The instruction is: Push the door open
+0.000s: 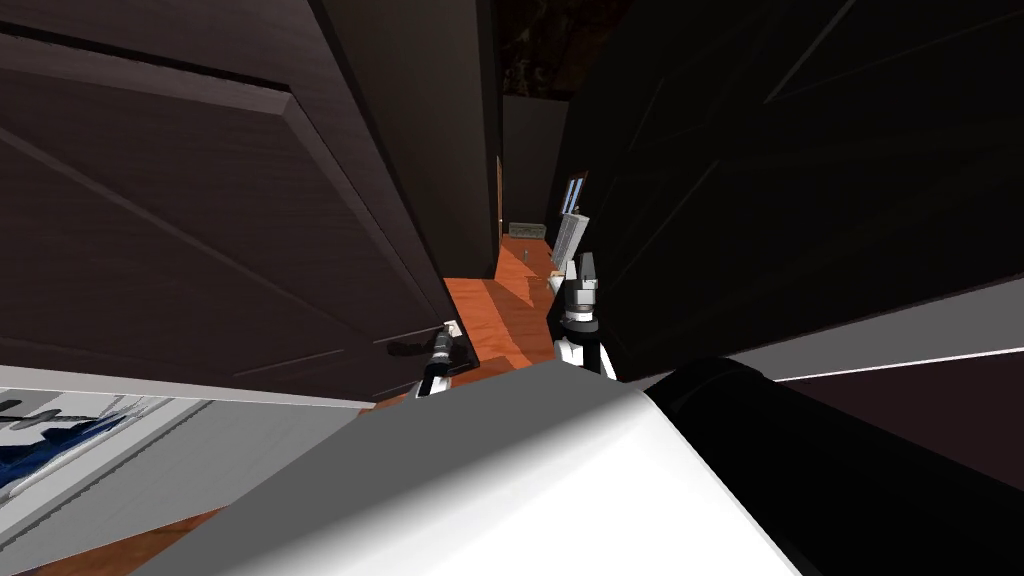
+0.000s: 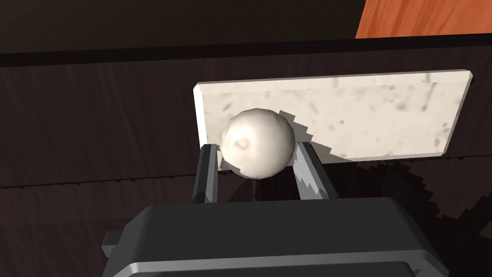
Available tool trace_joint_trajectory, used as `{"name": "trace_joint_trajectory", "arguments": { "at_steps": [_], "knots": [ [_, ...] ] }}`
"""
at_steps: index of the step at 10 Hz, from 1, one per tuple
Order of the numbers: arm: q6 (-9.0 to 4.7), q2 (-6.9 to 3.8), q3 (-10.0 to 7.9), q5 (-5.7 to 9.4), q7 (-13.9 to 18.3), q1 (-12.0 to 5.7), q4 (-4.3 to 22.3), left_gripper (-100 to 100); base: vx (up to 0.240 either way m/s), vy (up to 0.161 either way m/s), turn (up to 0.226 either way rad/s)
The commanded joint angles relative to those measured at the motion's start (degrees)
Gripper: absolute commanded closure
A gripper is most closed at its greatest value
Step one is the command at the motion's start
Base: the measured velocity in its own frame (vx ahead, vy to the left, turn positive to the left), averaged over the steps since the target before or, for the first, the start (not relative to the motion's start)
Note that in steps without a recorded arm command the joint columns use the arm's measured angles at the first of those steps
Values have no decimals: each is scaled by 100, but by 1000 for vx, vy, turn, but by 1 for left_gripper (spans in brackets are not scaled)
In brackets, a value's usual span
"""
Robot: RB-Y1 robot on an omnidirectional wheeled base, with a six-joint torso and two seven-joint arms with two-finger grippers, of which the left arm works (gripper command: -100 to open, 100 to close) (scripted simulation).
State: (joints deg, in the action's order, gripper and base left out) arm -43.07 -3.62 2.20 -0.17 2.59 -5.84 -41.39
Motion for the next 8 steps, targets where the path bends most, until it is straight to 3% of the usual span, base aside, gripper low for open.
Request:
{"name": "trace_joint_trajectory", "arguments": {
  "at_steps": [1,2,4,6,7,8],
  "knots": [
    [-221,-92,-154,78,-20,-216,286,100,96,-51,41],
    [-221,-92,-154,78,-20,-216,421,100,36,-15,-19],
    [-221,-92,-154,78,-20,-216,421,100,-1,12,13],
    [-221,-121,-316,162,-79,-222,438,100,100,-47,109],
    [-215,-125,-304,170,-52,-258,471,-100,-59,-88,96],
    [-212,-120,-309,175,-54,-255,466,-100,-200,-72,48]
  ]
}}
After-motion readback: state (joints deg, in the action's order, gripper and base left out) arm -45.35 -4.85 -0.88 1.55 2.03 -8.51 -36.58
